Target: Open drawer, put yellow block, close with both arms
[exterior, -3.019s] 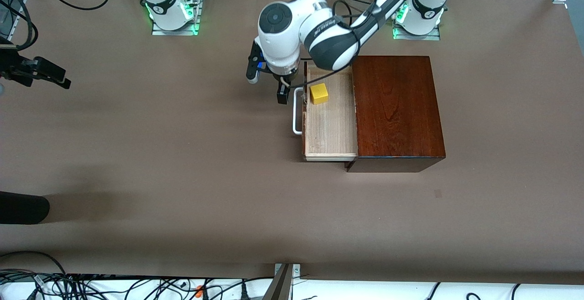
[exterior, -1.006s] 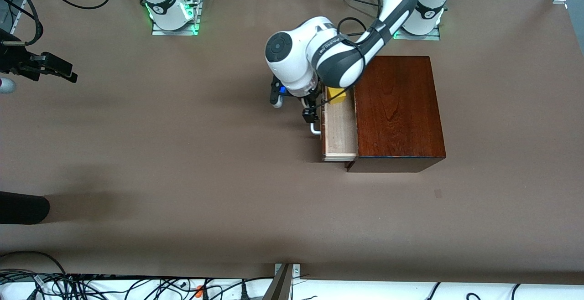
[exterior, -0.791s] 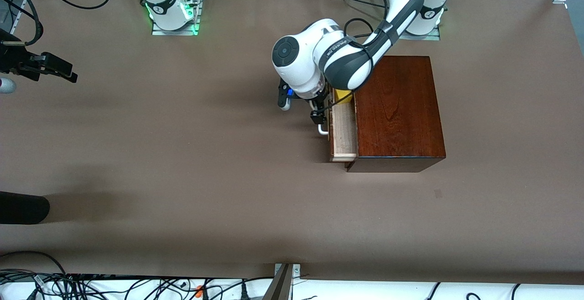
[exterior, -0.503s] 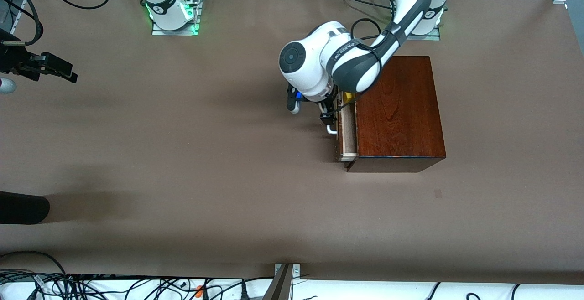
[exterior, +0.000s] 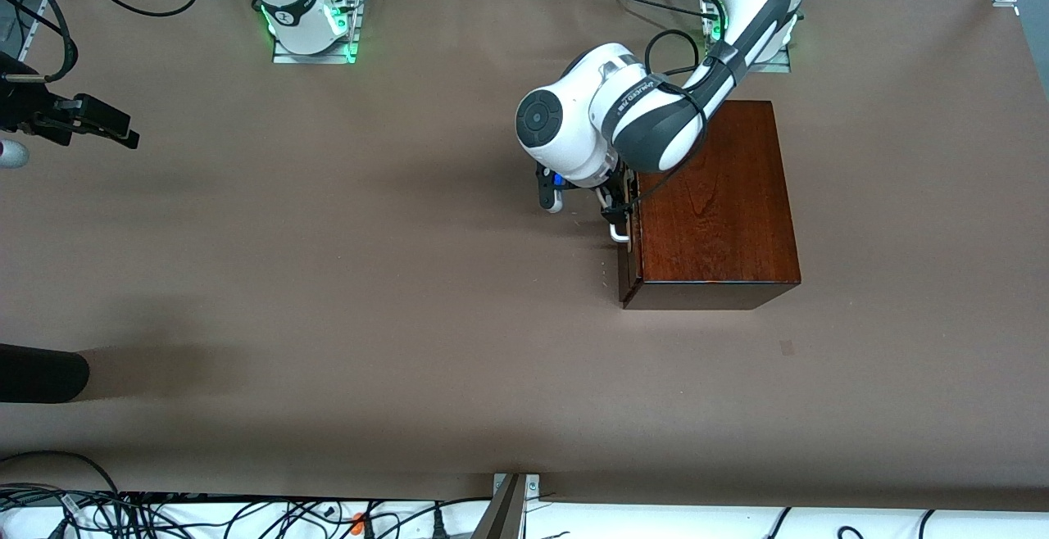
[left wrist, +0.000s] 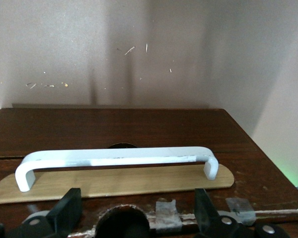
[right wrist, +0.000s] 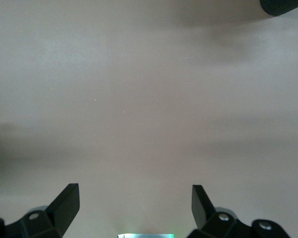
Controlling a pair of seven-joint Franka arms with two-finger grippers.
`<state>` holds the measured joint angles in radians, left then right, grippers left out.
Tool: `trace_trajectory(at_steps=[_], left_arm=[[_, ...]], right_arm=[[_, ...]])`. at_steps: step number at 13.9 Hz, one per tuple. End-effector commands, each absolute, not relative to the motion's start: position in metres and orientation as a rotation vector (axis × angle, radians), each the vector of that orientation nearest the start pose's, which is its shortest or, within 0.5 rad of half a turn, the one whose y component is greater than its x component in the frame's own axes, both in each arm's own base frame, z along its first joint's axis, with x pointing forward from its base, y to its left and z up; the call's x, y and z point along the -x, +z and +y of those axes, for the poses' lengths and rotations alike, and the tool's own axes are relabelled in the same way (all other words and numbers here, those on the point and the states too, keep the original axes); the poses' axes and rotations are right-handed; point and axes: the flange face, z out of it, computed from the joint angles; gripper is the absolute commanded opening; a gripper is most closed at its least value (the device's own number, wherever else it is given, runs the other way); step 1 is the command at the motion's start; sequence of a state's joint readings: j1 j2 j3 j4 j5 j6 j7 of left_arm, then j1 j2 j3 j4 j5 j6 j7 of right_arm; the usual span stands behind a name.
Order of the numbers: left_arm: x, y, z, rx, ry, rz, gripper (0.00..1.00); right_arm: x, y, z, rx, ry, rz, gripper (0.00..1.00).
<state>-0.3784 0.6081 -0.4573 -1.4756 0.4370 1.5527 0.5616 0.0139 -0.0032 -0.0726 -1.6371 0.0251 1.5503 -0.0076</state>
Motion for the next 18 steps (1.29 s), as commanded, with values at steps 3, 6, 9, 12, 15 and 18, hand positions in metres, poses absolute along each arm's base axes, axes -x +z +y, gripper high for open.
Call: trace_trajectory(at_steps=[3,6,9,12,15,18], left_arm=[[-0.46,0.333,-0.453,2.175,0.53,1.662,1.0],[-0.434,0.355,-0.499,2.358,0.374,1.401,1.0],[-0.433,0.392,-0.511,2.619,0.299,1.056,1.0],[-0.449,0.462,-0.501,2.79,0.24,0.7,1.0],[-0.474,0.517,-0.465,2.866,0.169,0.406,1.0],[-0.499,0.562,-0.414,2.918,0.086,0.148,1.0]], right_arm=[[-0.547,0.596,-0.031,3.119,0.136,0.089,1.0],[-0.547,0.596,-0.031,3.119,0.136,0.091,1.0],[-0.547,0.597,-0.031,3.123,0.129,0.089,1.0],[-0.547,0.597,-0.031,3.122,0.131,0.089,1.0],[-0.547,0.597,-0.031,3.122,0.131,0.082,1.0],[-0.545,0.605,-0.036,3.123,0.112,0.077,1.0]])
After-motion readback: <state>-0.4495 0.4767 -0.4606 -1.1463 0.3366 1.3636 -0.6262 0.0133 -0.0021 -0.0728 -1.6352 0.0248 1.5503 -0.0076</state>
